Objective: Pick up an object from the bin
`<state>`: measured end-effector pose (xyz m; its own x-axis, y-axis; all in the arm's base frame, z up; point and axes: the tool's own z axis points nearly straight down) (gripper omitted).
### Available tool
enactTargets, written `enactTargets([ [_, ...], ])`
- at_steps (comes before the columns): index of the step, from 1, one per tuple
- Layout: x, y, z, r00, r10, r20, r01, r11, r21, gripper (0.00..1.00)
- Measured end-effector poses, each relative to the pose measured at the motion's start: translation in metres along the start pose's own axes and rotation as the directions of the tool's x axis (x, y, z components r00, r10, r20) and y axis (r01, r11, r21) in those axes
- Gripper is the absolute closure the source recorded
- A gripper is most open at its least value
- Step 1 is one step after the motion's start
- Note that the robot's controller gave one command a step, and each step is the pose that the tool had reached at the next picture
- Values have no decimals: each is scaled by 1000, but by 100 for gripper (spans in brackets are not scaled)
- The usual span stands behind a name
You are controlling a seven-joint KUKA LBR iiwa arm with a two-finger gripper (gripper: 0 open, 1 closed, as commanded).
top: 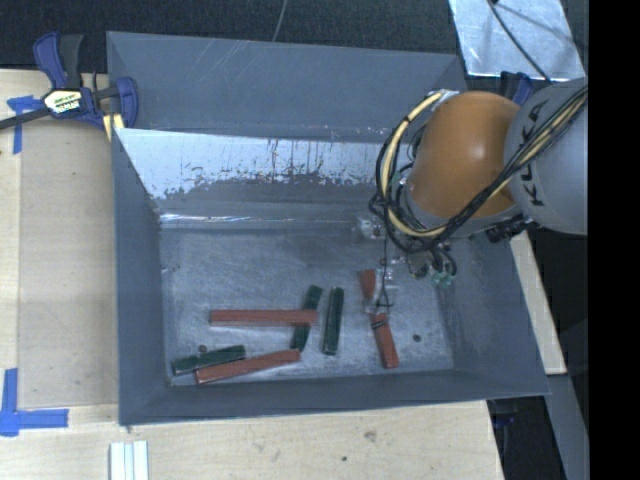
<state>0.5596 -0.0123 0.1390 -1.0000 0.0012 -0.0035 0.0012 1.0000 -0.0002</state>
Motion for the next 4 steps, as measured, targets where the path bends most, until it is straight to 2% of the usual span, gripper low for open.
enactTargets([
  [1, 53, 50, 49, 974, -228, 4, 228, 974, 2, 0],
  [2, 23, 153, -2, 889, -458, 1, 458, 889, -2, 0],
  [3, 55, 86, 22, 895, -446, 1, 446, 895, -1, 0],
  [4, 48, 86, 43, 873, -487, 0, 487, 873, 2, 0],
])
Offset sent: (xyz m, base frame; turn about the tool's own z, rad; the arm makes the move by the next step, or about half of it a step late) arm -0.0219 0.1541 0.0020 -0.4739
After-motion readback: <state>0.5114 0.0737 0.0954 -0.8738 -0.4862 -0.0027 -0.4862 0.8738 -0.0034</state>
